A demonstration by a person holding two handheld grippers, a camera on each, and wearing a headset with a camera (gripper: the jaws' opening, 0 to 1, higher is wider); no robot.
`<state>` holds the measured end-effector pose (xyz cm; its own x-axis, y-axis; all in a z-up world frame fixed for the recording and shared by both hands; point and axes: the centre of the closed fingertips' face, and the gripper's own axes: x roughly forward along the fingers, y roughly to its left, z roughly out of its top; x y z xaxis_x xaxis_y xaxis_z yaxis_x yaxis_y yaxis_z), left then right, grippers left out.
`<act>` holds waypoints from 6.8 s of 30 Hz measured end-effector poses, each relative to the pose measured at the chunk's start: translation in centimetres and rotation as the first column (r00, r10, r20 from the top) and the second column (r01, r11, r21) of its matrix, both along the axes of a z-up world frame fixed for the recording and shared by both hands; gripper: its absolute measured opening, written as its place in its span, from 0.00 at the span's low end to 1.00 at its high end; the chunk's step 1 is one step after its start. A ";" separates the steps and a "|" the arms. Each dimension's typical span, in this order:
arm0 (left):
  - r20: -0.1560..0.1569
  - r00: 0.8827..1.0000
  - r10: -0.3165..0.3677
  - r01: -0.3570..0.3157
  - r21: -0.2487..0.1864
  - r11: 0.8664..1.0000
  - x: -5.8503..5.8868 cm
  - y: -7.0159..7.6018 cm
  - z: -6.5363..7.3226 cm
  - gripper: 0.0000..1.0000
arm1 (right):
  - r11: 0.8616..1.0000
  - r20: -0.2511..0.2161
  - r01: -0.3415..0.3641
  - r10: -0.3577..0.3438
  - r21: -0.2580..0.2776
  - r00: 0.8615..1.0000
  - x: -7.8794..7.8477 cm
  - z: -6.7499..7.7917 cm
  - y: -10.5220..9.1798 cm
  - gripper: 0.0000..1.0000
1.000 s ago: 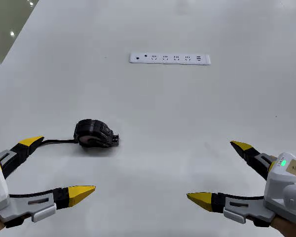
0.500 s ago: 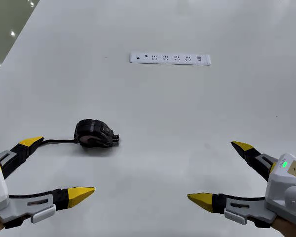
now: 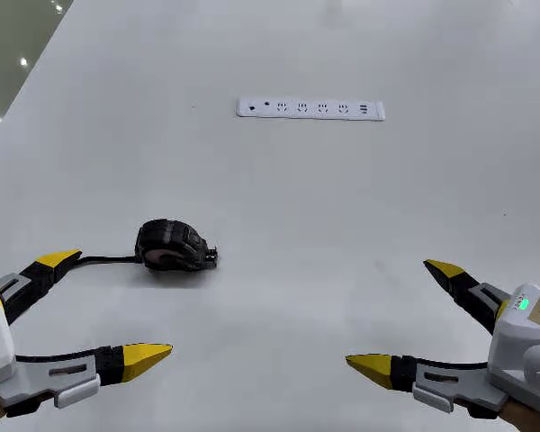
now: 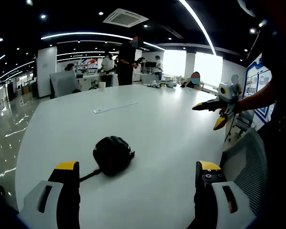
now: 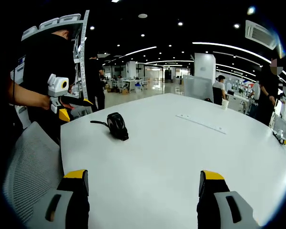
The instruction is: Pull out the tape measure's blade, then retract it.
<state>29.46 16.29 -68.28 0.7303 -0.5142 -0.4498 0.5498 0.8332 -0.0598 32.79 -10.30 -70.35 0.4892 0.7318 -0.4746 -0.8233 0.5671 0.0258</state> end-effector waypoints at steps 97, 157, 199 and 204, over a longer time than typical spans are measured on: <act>-0.224 0.880 -0.418 0.466 0.241 0.851 8.9 1.2 -5.1 0.92 | 0.908 -0.038 -0.405 0.403 -0.103 0.914 7.7 -4.9 9.4 0.96; -0.381 0.729 -0.568 0.681 0.328 0.654 9.7 1.0 -8.9 0.26 | 0.742 -0.064 -0.656 0.654 -0.140 0.753 6.5 -9.1 21.8 0.19; -0.386 0.730 -0.565 0.679 0.311 0.665 9.7 1.2 -8.8 0.26 | 0.690 -0.062 -0.689 0.696 -0.220 0.716 6.2 -9.8 21.7 0.08; -0.386 0.731 -0.563 0.677 0.308 0.668 9.7 1.2 -8.8 0.26 | 0.685 -0.062 -0.691 0.698 -0.229 0.713 6.4 -9.8 21.3 0.08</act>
